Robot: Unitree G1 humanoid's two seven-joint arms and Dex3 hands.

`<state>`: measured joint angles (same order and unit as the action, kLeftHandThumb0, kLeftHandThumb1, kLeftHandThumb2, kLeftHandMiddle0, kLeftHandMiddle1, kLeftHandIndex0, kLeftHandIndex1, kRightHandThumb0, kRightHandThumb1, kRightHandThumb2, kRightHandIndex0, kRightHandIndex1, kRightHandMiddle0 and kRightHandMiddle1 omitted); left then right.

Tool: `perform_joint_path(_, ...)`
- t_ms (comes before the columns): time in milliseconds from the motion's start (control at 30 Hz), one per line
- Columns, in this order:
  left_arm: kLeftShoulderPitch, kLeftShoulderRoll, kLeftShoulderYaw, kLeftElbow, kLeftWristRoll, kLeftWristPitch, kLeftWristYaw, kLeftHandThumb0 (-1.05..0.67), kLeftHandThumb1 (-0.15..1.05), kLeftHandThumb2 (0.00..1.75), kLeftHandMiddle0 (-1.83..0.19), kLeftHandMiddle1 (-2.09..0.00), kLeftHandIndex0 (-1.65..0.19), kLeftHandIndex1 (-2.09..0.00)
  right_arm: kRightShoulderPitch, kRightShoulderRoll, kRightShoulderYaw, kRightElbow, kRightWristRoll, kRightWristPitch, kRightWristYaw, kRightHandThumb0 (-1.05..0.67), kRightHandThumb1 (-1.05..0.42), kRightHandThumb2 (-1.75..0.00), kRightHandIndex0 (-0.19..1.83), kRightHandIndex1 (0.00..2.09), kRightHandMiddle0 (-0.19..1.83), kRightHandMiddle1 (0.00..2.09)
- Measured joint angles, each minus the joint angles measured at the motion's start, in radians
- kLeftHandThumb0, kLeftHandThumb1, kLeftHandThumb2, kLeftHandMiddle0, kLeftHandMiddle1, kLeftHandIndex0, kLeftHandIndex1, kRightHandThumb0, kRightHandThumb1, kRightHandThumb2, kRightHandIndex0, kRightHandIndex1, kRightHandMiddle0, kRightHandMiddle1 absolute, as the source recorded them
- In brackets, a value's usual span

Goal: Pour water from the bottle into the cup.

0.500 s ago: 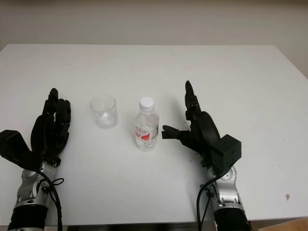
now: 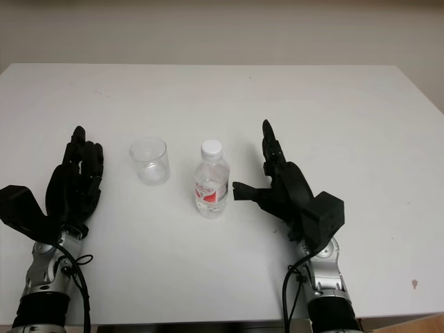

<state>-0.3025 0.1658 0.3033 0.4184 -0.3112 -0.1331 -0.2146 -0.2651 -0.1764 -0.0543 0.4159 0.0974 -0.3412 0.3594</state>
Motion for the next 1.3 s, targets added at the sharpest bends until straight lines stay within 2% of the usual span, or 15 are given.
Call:
perform_joint_path(200, -0.002, 0.000, 0.000, 0.006, 0.001, -0.008, 0.005, -0.61, 1.05, 0.53, 0.12, -0.06, 0.13, -0.06, -0.006, -0.012, 0.016, -0.070, 0.013, -0.002, 0.054, -1.01, -0.88, -0.05, -0.19, 0.00, -0.19, 0.00)
perform_joint_path(500, -0.003, 0.000, -0.001, 0.006, 0.004, -0.010, 0.009, -0.62, 1.05, 0.53, 0.12, -0.06, 0.14, -0.05, -0.005, -0.002, 0.095, -0.206, 0.023, 0.049, 0.104, -1.02, -0.85, -0.05, -0.19, 0.00, -0.19, 0.00)
perform_joint_path(733, -0.005, -0.001, -0.002, 0.006, 0.005, -0.009, 0.015, -0.62, 1.05, 0.52, 0.12, -0.06, 0.13, -0.06, 0.006, 0.010, 0.144, -0.219, 0.018, 0.103, 0.118, -0.96, -0.84, -0.05, -0.19, 0.00, -0.19, 0.00)
perform_joint_path(867, -0.005, -0.001, -0.002, 0.006, 0.005, -0.009, 0.018, -0.62, 1.05, 0.52, 0.11, -0.06, 0.13, -0.06, 0.006, 0.025, 0.160, -0.191, 0.013, 0.113, 0.117, -0.95, -0.84, -0.05, -0.19, 0.00, -0.19, 0.00)
perform_joint_path(1300, -0.006, 0.000, 0.000, 0.007, 0.002, -0.009, 0.014, -0.61, 1.05, 0.53, 0.12, -0.05, 0.13, -0.05, -0.045, 0.106, 0.160, 0.037, -0.019, 0.103, 0.052, -0.92, -0.85, -0.05, -0.19, 0.00, -0.19, 0.00)
